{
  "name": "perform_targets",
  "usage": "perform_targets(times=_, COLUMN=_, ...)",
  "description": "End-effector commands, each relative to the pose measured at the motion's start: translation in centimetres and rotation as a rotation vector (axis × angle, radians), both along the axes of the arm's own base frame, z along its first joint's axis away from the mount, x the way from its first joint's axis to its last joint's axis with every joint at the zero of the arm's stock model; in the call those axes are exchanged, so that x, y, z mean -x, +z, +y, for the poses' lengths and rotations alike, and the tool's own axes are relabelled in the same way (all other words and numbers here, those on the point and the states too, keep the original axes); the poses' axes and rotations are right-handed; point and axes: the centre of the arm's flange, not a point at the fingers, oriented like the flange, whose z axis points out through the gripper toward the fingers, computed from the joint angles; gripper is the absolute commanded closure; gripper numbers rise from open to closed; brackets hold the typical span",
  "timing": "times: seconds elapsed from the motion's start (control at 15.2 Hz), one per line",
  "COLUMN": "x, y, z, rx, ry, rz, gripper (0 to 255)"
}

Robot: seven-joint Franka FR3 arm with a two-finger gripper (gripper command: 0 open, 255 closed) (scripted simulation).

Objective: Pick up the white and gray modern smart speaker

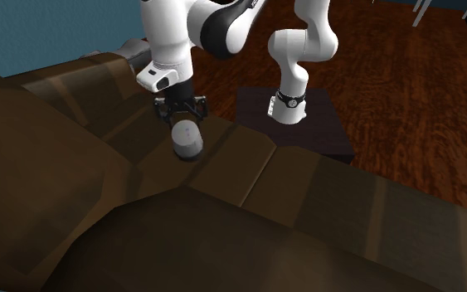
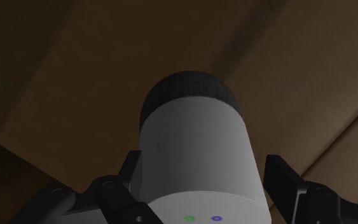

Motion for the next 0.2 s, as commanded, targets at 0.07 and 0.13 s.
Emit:
perform_targets(times=0.07, x=-0.01, y=1.22, z=-0.02, rx=0.000, ry=0.000, rz=0.000, gripper=255)
perform_targets(times=0.13, x=-0.01, y=1.22, z=-0.02, rx=0.000, ry=0.000, rz=0.000, gripper=255)
